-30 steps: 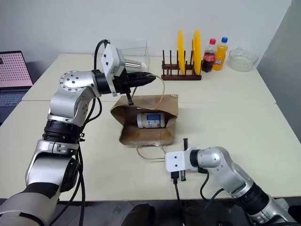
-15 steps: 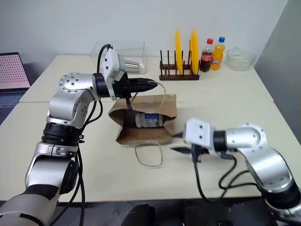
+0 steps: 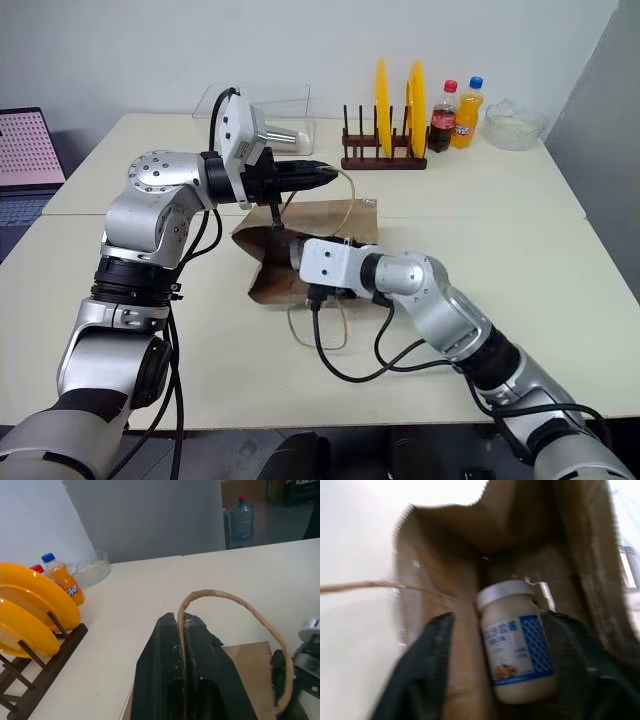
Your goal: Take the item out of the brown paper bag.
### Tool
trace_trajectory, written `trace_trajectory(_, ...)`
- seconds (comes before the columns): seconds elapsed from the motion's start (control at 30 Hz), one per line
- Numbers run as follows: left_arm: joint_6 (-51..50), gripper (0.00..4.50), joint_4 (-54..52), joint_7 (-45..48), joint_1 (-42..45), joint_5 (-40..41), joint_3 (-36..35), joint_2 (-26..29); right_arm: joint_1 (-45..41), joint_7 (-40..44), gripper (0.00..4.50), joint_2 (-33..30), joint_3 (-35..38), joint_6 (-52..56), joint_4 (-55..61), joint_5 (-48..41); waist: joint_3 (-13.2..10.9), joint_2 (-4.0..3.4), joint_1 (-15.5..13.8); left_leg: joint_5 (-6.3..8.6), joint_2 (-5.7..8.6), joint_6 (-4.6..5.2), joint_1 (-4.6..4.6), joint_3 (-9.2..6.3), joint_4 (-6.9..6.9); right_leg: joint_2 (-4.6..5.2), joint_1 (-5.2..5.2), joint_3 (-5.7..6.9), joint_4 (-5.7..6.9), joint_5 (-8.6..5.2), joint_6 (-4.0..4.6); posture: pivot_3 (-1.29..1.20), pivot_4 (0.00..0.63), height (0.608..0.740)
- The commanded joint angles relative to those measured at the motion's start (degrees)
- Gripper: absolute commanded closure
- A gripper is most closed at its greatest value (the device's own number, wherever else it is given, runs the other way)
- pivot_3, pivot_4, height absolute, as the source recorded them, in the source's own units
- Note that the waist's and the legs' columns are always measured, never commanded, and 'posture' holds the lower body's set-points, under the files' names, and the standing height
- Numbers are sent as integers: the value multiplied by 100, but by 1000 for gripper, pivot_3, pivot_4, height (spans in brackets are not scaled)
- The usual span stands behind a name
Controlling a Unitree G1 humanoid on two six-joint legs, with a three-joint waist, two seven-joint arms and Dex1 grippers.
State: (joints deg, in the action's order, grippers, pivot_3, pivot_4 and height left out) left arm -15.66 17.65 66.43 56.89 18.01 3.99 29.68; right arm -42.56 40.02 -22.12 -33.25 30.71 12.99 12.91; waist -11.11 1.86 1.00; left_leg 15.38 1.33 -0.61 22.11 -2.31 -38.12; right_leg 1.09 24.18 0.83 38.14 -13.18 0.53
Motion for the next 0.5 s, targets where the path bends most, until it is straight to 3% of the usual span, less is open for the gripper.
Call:
trace_trajectory(0.03,47,4500,-152,-38,116,119,-181,-20,-279,-160,193,96,-187,-56,-4,540,0,0,4,0,0,1,0,0,0,0,1,0,1,0,0,0,150,740)
trace_trajectory(0.07,56,4500,-140,-39,119,116,-175,-30,-298,-169,14,107,-281,-95,-94,679,0,0,7,1,0,2,-1,-1,0,-1,1,0,2,0,0,0,150,740)
trace_trajectory(0.5,103,4500,-50,-18,164,110,-164,-148,-774,-551,14,652,-853,-889,-1960,1946,0,0,58,1,0,2,-3,0,1,-2,1,0,6,0,0,0,150,740)
